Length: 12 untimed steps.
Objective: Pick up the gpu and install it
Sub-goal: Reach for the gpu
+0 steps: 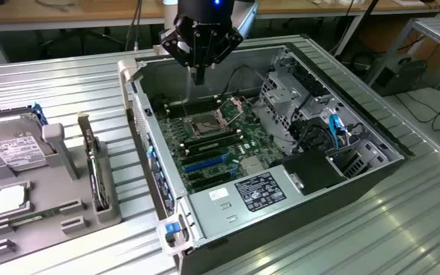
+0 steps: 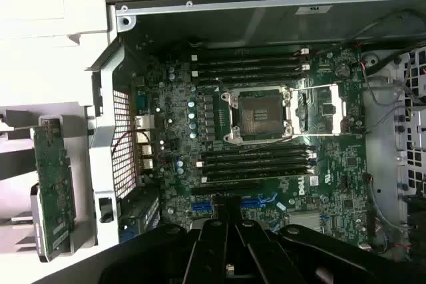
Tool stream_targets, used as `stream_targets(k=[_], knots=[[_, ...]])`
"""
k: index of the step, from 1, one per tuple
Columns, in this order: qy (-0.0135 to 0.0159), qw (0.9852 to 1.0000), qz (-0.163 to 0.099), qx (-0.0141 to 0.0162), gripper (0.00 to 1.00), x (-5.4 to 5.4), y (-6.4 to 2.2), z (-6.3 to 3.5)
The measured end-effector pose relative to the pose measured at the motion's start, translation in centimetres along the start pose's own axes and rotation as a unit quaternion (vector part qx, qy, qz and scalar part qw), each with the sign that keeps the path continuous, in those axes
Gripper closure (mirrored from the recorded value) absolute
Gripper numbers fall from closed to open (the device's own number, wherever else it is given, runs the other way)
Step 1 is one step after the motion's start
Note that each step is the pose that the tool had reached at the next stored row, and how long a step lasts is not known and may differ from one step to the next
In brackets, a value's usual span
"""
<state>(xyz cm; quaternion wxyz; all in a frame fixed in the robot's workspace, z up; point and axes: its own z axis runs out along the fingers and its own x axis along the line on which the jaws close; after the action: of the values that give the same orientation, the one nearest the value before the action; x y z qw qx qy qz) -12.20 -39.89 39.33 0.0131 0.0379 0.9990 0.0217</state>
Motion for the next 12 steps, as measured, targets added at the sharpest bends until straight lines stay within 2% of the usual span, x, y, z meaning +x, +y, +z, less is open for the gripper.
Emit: stream_targets(k=[8,12], knots=[[0.0,1.0,0.0,0.0,0.89,0.01,-0.01,0.0],[-0.0007,1.0,0.0,-0.0007,0.89,0.61,-0.81,-0.06]])
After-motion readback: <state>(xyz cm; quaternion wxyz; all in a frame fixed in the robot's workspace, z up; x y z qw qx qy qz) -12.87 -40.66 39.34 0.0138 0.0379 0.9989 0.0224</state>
